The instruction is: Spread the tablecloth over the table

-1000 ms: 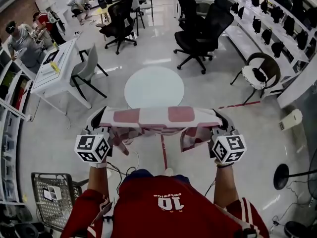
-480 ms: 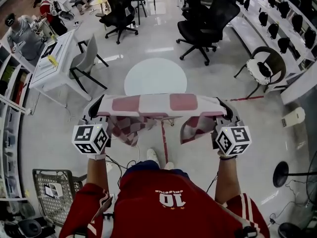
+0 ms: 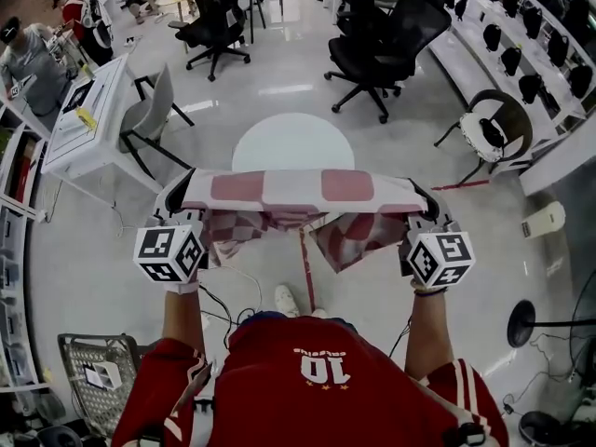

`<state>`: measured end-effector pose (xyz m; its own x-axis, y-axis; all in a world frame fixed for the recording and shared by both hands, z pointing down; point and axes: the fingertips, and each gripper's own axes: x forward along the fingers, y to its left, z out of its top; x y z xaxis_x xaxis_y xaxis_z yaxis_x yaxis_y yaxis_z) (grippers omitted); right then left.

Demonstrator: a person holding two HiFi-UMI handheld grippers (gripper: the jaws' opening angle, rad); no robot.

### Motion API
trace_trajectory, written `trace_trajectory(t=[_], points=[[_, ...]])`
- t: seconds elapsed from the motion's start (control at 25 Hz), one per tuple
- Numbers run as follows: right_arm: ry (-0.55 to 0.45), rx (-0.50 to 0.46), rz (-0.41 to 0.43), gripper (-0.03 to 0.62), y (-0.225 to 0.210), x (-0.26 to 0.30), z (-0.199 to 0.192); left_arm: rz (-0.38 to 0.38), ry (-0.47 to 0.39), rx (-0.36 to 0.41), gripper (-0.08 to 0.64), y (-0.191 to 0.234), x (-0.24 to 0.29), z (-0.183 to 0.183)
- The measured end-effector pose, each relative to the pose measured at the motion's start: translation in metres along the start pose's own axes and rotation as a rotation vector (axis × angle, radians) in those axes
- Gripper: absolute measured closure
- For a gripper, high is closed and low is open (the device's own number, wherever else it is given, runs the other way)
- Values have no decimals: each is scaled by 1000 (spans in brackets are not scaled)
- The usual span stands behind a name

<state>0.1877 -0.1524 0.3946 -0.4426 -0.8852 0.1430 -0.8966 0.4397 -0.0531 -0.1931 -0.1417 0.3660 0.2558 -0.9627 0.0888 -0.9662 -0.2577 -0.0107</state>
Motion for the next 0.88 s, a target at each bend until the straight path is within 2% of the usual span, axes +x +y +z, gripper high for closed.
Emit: trace_trajectory(t=[0.52, 0.88], points=[[17, -29, -92, 577, 6, 59, 18, -91, -18, 4, 551, 52, 70, 10], [2, -55, -101, 577, -17, 104, 42, -97, -55, 15, 551, 67, 126, 33]])
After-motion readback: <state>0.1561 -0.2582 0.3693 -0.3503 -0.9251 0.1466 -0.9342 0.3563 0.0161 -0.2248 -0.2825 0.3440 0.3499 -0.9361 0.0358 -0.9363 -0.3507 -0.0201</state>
